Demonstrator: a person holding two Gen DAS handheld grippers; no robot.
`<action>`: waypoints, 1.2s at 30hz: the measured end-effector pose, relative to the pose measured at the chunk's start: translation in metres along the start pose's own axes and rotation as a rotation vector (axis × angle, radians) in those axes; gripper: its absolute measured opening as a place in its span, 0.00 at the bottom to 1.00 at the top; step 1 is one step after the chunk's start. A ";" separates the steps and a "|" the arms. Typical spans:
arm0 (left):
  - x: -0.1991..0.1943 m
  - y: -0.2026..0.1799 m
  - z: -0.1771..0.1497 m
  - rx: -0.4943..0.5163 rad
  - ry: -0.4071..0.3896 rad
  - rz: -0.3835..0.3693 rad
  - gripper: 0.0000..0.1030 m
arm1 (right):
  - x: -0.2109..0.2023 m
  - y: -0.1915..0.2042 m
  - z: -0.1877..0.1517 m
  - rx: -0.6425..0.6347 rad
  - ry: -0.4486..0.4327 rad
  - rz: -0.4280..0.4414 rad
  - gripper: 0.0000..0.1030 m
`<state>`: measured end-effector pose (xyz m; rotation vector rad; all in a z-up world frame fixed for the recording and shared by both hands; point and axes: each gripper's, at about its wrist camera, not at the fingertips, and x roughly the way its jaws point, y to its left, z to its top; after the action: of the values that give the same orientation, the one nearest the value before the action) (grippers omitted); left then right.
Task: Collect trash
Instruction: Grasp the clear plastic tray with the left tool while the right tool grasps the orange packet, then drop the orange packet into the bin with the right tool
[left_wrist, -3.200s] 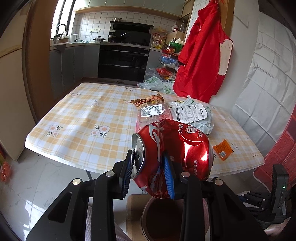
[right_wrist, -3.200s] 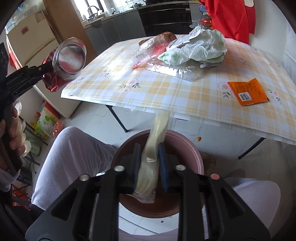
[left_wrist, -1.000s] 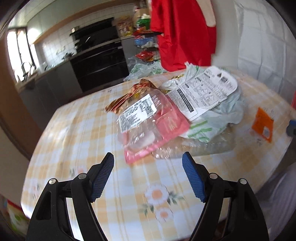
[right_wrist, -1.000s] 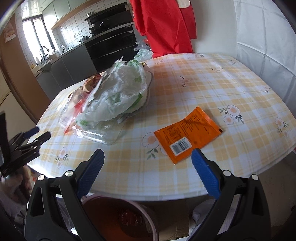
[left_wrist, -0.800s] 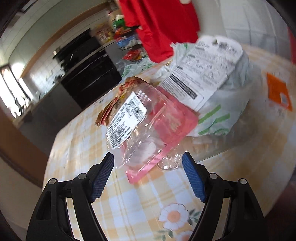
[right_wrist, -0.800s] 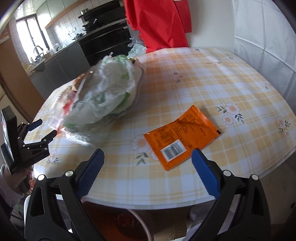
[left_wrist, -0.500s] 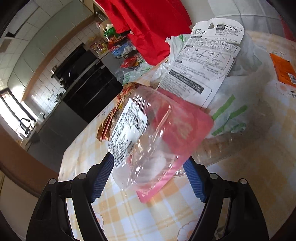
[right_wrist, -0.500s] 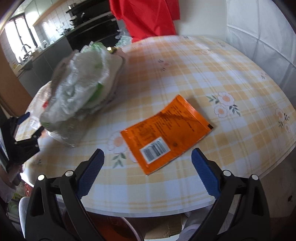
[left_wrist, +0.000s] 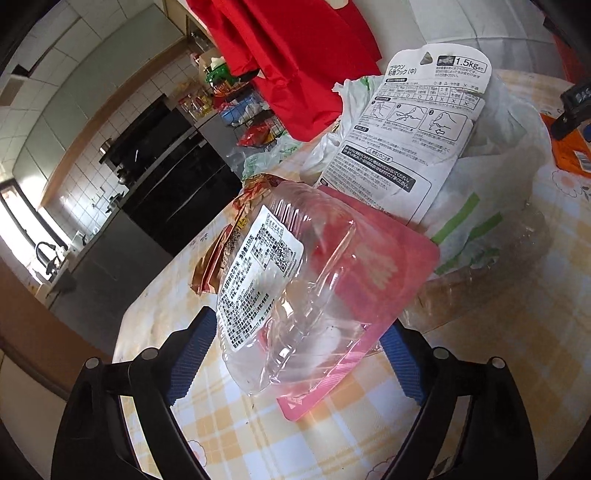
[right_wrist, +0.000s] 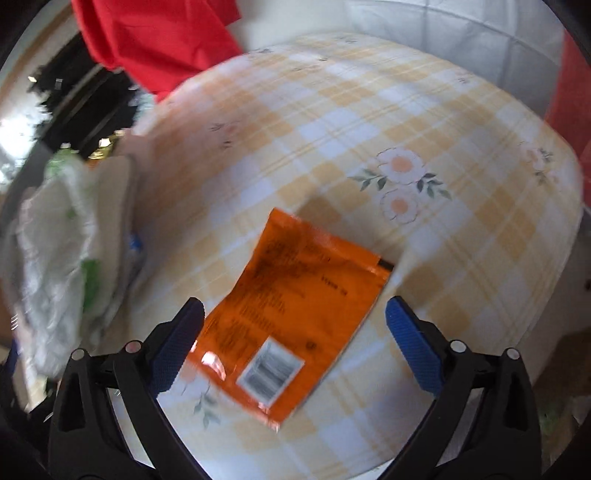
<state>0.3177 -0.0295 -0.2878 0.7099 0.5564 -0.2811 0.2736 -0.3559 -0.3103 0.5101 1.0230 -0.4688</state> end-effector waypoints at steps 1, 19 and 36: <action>0.001 0.001 0.000 -0.006 0.000 -0.004 0.83 | 0.003 0.007 0.000 -0.020 -0.008 -0.048 0.95; 0.001 0.001 -0.011 -0.001 -0.019 -0.045 0.83 | -0.011 0.022 -0.026 -0.319 -0.082 0.138 0.57; -0.055 0.048 -0.008 -0.342 -0.143 -0.175 0.38 | -0.032 0.030 -0.028 -0.333 -0.068 0.289 0.19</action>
<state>0.2897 0.0141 -0.2355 0.3081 0.5146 -0.3856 0.2586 -0.3111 -0.2881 0.3332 0.9211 -0.0543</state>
